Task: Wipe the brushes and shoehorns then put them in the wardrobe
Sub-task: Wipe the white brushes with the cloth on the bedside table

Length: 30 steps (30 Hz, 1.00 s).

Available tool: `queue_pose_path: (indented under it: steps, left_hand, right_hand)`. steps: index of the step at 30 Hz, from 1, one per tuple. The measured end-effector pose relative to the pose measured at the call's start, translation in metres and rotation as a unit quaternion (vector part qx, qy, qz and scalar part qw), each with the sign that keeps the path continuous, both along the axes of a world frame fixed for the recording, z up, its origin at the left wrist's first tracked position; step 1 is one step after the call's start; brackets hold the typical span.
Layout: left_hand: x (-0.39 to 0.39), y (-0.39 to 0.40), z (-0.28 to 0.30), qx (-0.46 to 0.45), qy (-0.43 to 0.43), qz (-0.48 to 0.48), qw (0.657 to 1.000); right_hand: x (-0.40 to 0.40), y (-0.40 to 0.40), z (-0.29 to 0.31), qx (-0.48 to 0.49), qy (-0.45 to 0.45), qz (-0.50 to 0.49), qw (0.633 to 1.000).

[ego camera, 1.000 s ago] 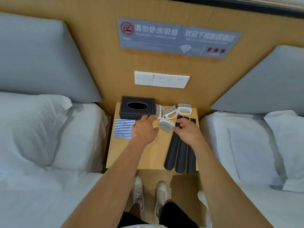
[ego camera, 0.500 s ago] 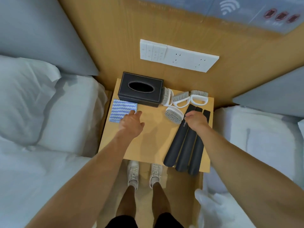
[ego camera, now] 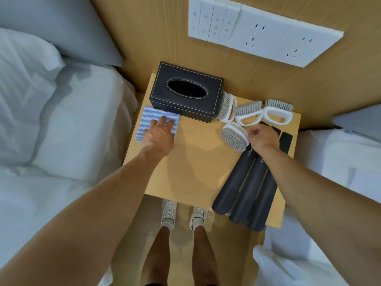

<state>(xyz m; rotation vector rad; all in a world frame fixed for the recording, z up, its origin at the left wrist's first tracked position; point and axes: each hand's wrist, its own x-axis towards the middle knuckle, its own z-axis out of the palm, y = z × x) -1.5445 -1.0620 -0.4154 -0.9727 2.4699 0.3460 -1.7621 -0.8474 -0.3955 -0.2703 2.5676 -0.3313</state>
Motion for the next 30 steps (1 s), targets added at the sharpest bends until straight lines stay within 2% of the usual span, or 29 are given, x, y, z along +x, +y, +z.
queue_pose_path:
  steps: [4,13,18,23,27,30]
  left_hand:
    - [0.006,0.009,-0.002,0.008,0.036,-0.001,0.999]
    - [0.020,0.016,-0.002,0.013,0.059,0.025,0.998]
    - [0.025,0.020,-0.004,-0.026,0.043,0.030,0.998]
    - [0.033,0.035,-0.003,-0.062,0.023,0.010,0.998]
    - [0.033,0.035,0.011,-0.026,0.007,-0.005,1.000]
    - [0.032,0.035,0.034,0.049,0.072,0.039,0.995]
  right_hand:
    - [-0.002,-0.003,-0.004,0.012,0.012,0.020,1.000]
    - [0.008,-0.011,-0.004,0.022,-0.046,0.033,0.998]
    - [0.015,-0.012,-0.006,-0.004,-0.070,-0.019,0.997]
    - [0.024,-0.009,-0.001,-0.076,-0.129,-0.078,0.986]
    - [0.032,-0.004,0.008,-0.097,-0.178,-0.090,0.975]
    - [0.041,0.000,0.021,-0.102,-0.174,-0.078,0.976]
